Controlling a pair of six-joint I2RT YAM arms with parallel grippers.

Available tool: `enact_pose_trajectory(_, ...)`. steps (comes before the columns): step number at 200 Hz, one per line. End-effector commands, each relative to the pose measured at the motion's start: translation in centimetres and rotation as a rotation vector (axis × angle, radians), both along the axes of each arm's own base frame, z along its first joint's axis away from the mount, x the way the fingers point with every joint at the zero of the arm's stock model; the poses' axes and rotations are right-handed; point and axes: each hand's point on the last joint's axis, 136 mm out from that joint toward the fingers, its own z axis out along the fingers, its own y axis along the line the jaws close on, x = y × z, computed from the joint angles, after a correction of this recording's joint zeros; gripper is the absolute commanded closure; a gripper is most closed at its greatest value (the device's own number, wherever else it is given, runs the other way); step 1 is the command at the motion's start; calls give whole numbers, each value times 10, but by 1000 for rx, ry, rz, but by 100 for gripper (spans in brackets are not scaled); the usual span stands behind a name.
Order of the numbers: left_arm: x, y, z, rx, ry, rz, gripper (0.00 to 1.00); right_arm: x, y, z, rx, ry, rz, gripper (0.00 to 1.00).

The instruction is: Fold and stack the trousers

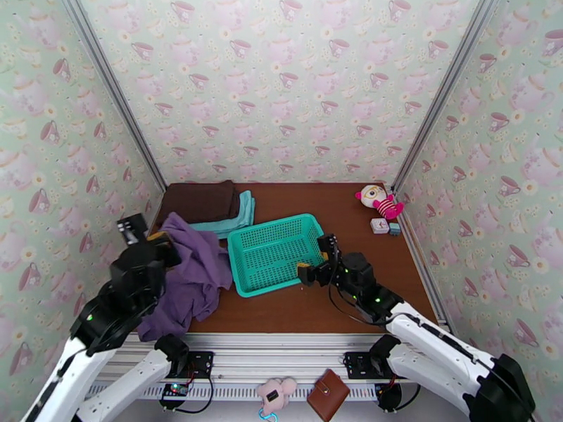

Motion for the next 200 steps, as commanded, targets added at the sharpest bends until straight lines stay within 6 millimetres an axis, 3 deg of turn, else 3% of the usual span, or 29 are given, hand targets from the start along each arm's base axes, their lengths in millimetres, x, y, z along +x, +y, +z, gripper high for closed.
enact_pose_trajectory(1,-4,13,-53,40,199,57,100,-5,30,6,-73,-22,82,0)
enact_pose_trajectory(10,-4,11,-76,18,246,51,100,-6,43,3,-122,-3,101,2)
enact_pose_trajectory(25,-2,4,-94,-33,271,21,100,-12,69,-5,-238,10,129,2)
enact_pose_trajectory(60,-1,-4,-100,-35,290,-29,100,-28,132,-25,-410,47,133,7)
enact_pose_trajectory(108,-12,2,-99,-4,269,-34,100,-27,188,-59,-500,127,94,15)
enact_pose_trajectory(138,-13,2,-96,-4,255,-38,100,-23,200,-76,-545,156,71,19)
enact_pose_trajectory(174,-10,-1,-97,-30,247,-64,100,-20,196,-88,-582,173,33,28)
enact_pose_trajectory(200,-6,-3,-99,-50,251,-82,100,-16,187,-92,-601,178,-8,56)
